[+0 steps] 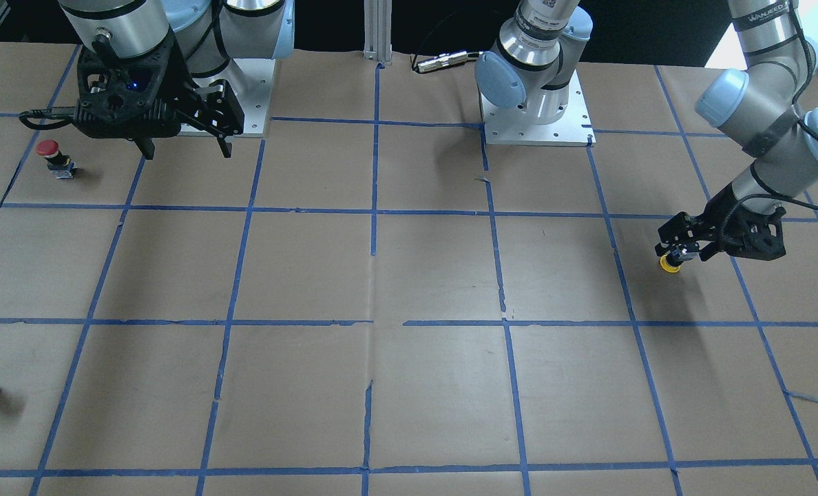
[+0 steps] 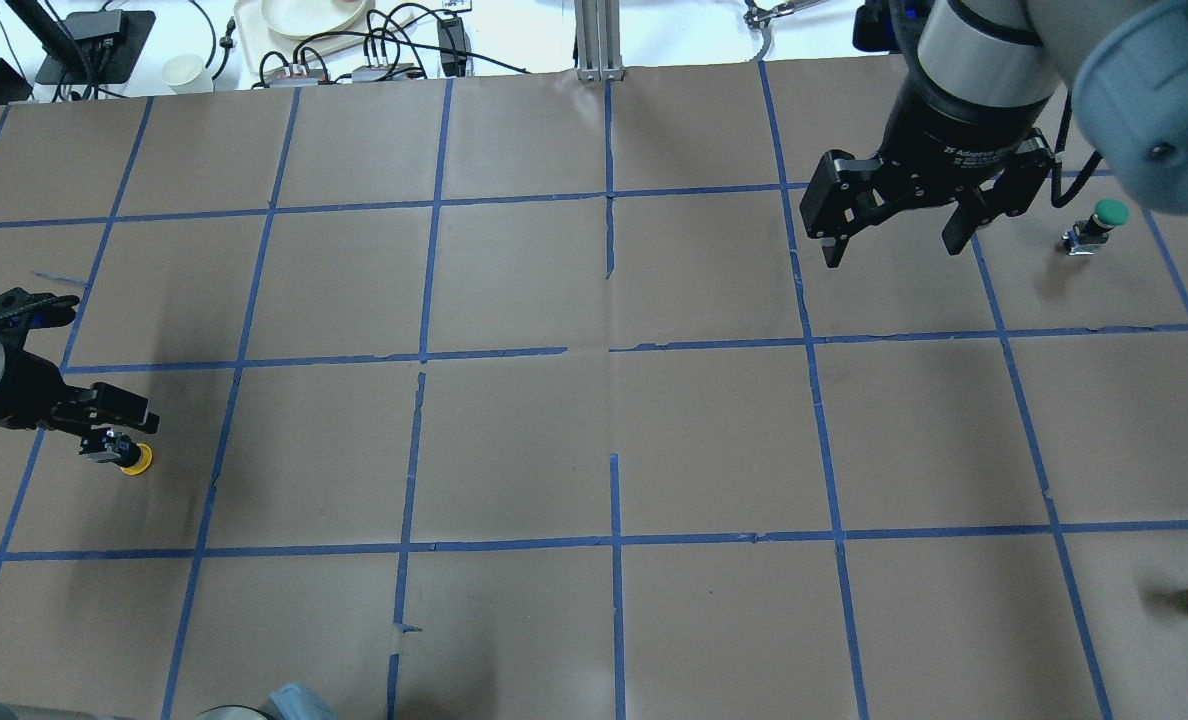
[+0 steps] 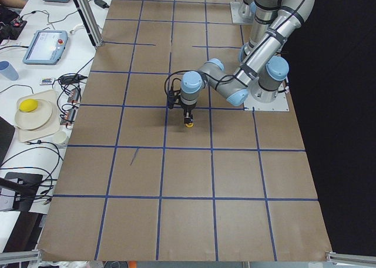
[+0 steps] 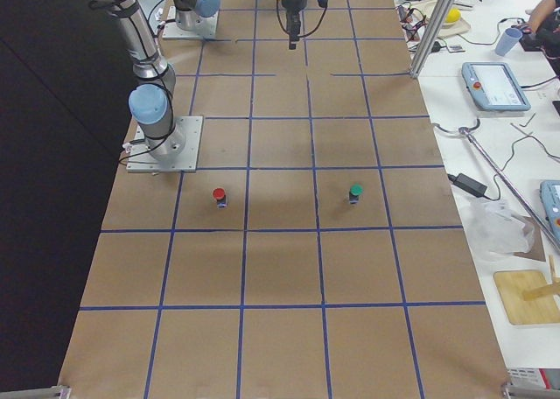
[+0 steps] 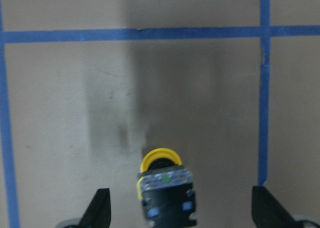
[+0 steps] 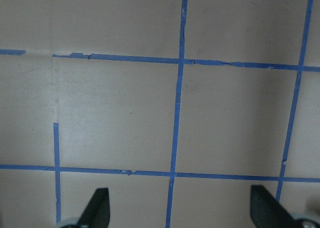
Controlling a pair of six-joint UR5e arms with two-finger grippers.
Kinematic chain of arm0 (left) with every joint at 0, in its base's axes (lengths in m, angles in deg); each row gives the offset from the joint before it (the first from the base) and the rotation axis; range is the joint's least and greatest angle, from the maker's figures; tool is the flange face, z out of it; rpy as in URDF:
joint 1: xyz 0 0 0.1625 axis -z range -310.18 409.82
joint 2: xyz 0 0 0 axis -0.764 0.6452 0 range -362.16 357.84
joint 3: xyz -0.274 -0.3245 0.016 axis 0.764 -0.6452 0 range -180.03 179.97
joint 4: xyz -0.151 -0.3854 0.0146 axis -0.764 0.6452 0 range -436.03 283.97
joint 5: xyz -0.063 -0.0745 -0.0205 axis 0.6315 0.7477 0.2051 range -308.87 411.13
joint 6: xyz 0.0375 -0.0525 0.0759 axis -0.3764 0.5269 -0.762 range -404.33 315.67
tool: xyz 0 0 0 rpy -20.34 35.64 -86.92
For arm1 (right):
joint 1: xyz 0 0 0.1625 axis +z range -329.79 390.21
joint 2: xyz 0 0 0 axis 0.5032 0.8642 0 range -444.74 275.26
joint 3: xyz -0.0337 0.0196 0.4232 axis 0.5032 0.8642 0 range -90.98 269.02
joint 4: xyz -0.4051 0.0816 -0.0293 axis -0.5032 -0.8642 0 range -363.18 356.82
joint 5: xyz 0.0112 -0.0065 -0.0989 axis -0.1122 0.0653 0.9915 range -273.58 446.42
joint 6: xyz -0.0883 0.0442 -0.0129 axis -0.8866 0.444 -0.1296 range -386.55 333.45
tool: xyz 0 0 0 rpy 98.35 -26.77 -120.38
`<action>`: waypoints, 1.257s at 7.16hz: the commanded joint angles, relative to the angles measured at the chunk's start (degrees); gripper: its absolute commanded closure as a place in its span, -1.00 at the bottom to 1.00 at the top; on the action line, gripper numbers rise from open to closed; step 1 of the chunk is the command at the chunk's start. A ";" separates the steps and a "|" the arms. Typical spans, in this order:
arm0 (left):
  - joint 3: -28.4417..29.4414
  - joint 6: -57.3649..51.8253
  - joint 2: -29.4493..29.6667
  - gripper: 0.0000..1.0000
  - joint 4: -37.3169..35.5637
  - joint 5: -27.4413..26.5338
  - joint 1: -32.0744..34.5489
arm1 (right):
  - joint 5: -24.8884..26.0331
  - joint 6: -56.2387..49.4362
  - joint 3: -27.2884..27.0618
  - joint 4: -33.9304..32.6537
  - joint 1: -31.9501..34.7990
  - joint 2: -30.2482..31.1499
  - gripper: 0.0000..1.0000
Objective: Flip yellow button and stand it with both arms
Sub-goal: 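Close the left gripper on the button's metal body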
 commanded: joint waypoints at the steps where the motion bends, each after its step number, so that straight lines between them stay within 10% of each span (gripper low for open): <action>1: 0.26 0.11 0.88 -0.81 -3.05 -4.26 0.02 | 0.00 -0.02 0.00 0.00 0.00 0.00 -1.00; 9: 0.61 -2.97 -1.04 0.76 0.89 -5.53 0.80 | 0.09 0.07 0.00 0.00 0.00 0.00 -1.00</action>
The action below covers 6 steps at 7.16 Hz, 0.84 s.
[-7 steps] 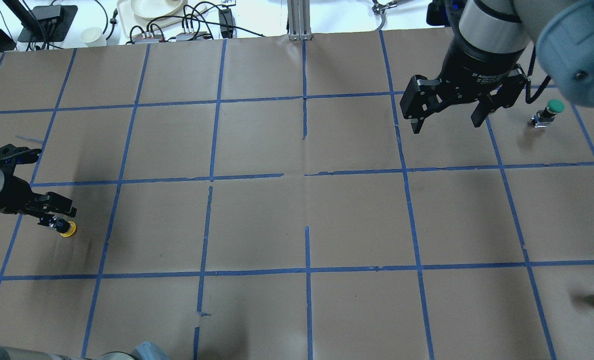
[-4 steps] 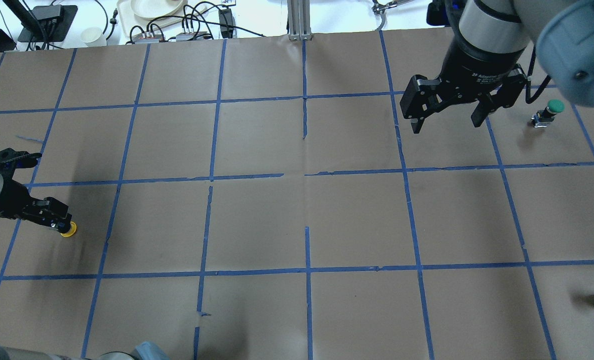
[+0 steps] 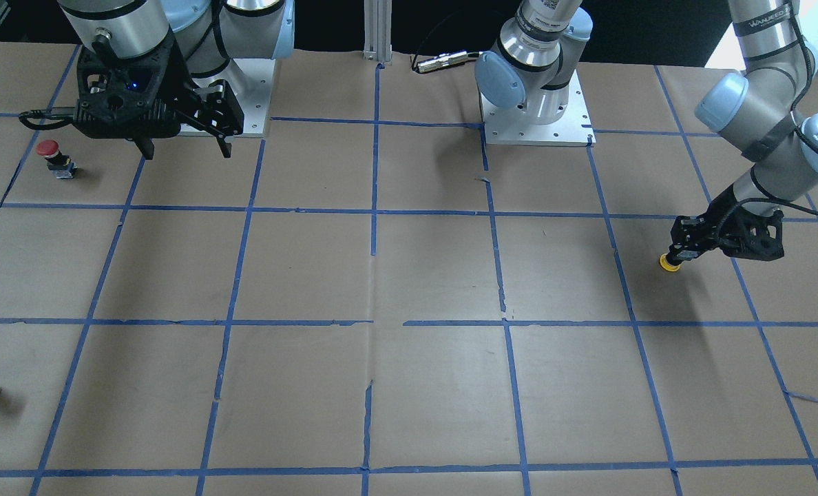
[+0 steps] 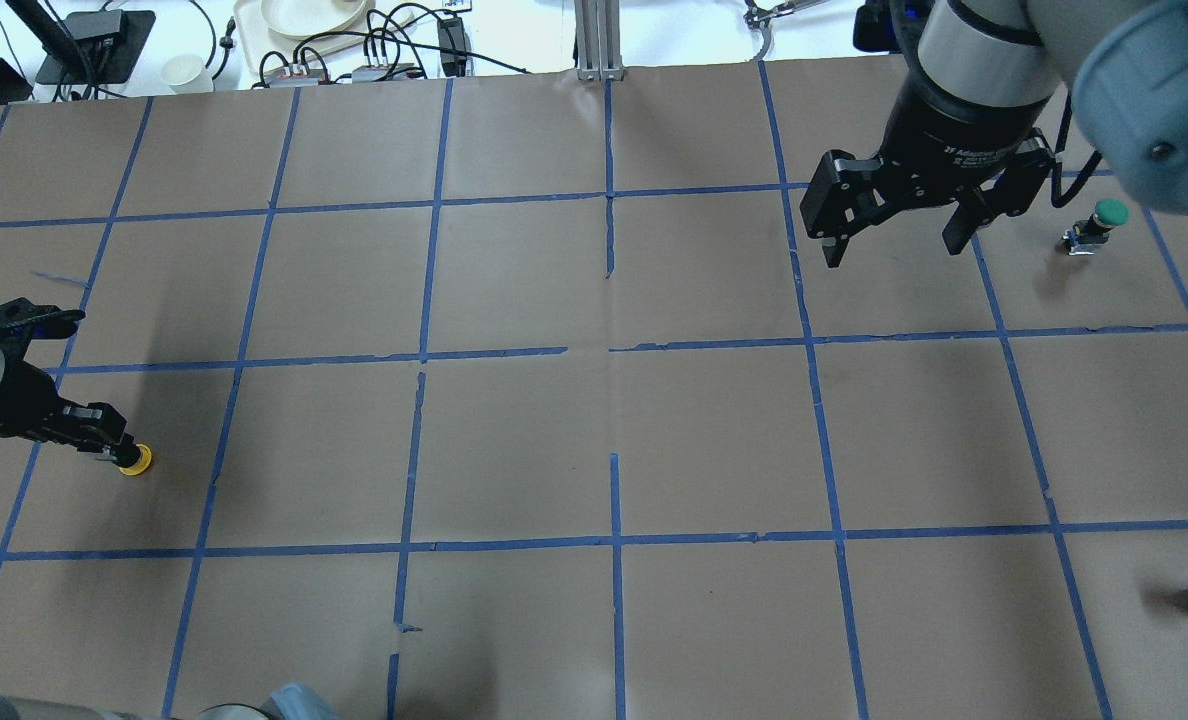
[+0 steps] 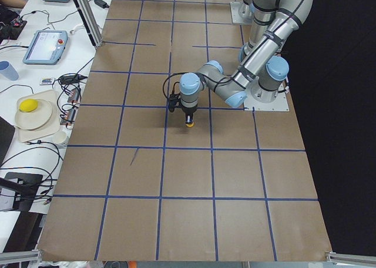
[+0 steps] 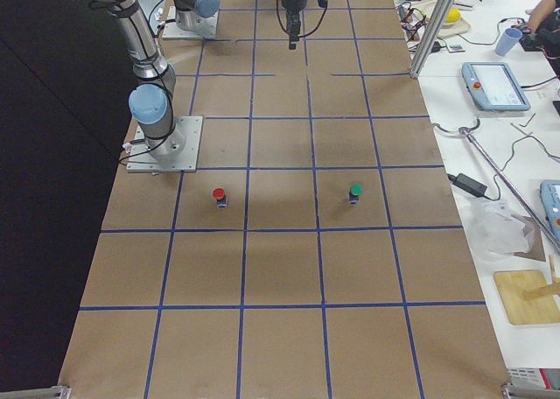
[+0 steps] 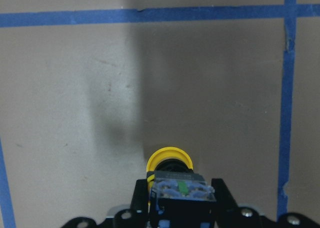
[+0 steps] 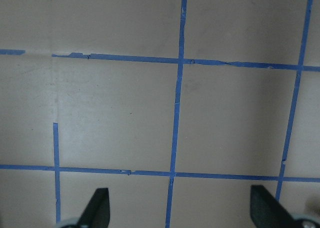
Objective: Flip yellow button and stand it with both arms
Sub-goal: 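Close the left gripper on the button's metal body, then lift the button with the left gripper toward table center while the right arm rises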
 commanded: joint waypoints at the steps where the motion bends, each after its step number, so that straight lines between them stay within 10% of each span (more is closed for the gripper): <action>1: 0.33 0.27 -2.69 0.78 2.79 1.08 1.60 | 0.01 0.01 0.00 -0.02 0.00 0.00 -1.00; 3: 1.20 7.61 -7.79 0.78 8.92 8.45 9.22 | 0.01 0.01 0.00 -0.02 0.00 0.00 -1.00; 6: 5.25 12.23 -11.84 0.78 29.21 33.95 15.49 | 0.01 0.01 0.00 0.06 0.00 0.00 -1.00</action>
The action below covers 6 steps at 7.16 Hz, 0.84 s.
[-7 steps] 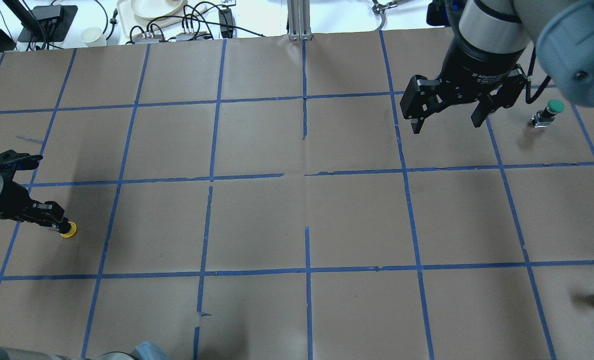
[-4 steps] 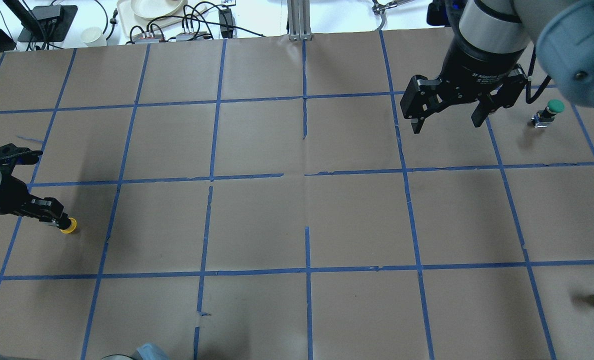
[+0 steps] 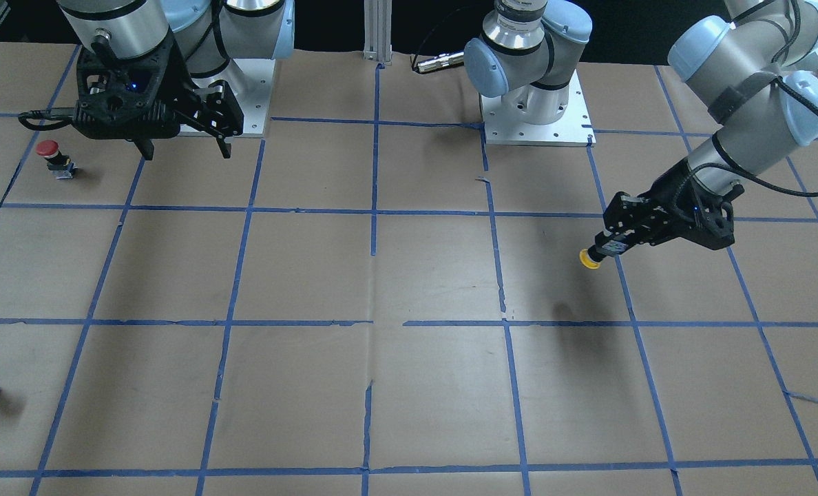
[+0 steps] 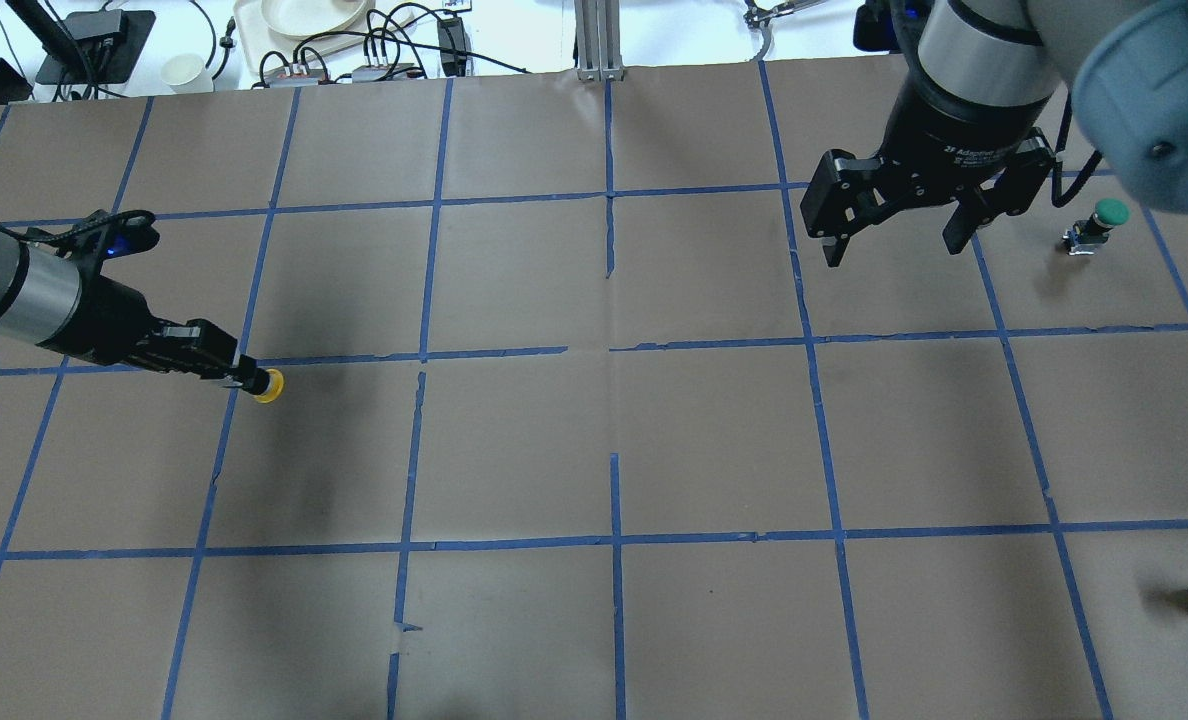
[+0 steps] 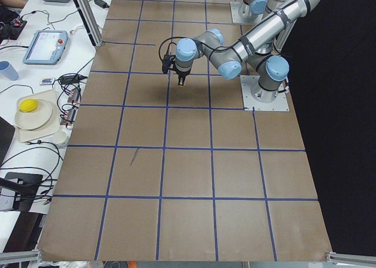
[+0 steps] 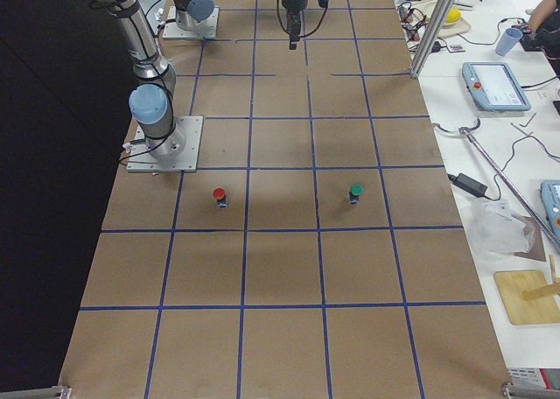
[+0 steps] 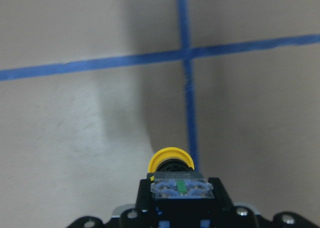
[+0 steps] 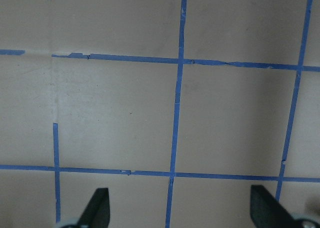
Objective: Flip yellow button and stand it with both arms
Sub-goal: 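Lift the button with the left gripper toward table center while the right arm rises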
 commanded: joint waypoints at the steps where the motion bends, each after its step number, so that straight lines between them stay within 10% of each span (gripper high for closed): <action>1: 1.27 1.32 -2.51 0.78 13.99 19.50 3.53 | 0.00 0.00 0.00 0.07 0.00 0.00 -1.00; 6: -1.44 1.67 -2.52 0.78 20.73 60.73 18.19 | -7.77 -0.88 0.88 1.73 -11.03 1.57 -1.00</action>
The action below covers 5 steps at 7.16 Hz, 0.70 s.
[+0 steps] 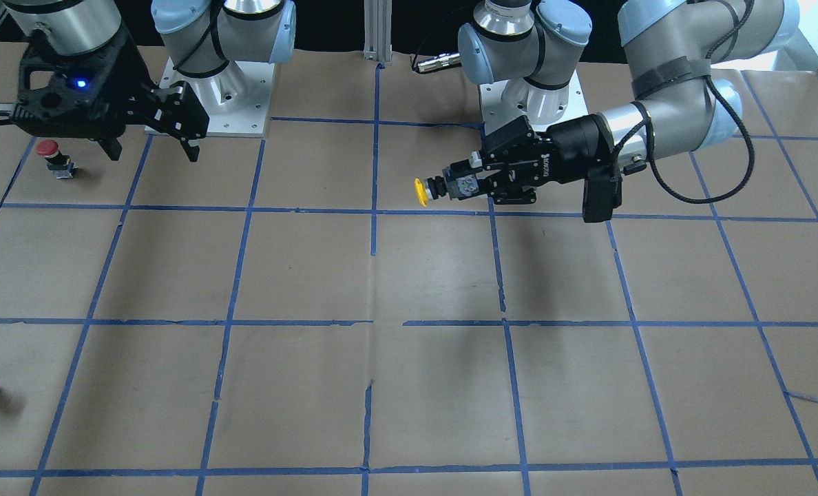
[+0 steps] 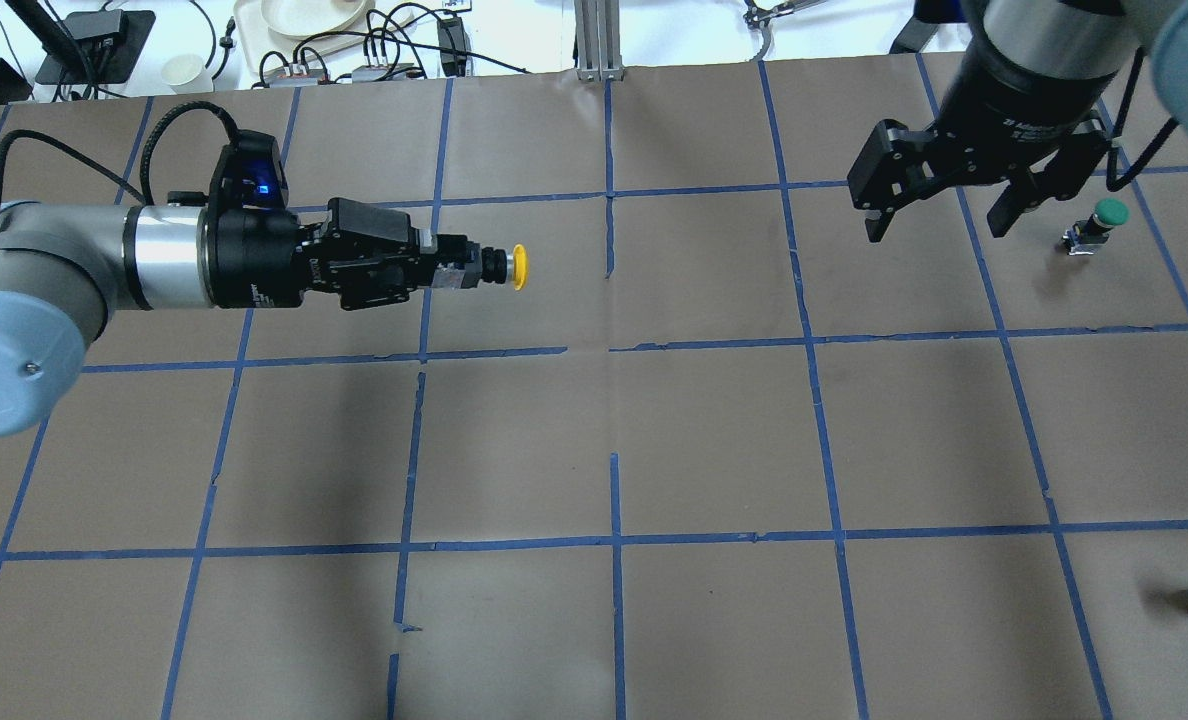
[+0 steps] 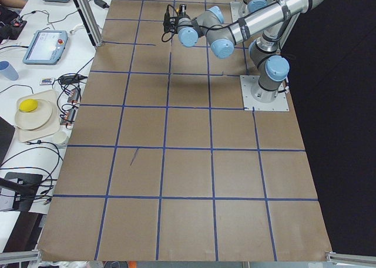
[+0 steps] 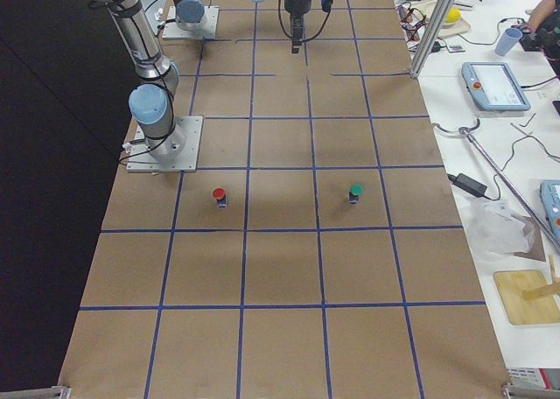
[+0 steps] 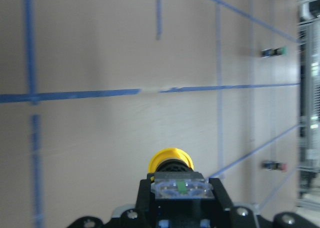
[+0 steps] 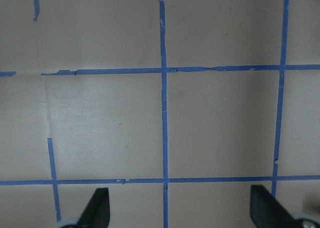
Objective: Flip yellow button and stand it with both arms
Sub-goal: 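Lift the button with the left gripper toward table center while the right arm rises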
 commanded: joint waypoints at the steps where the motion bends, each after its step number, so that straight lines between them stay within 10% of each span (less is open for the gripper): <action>1: -2.38 0.00 0.09 0.78 0.08 14.42 7.09 | -9.19 -0.10 0.03 3.79 -8.58 1.60 -1.00; 5: -2.66 -0.18 1.41 0.80 -0.45 22.02 14.67 | -48.03 -1.77 -0.84 24.14 -20.84 3.27 -1.00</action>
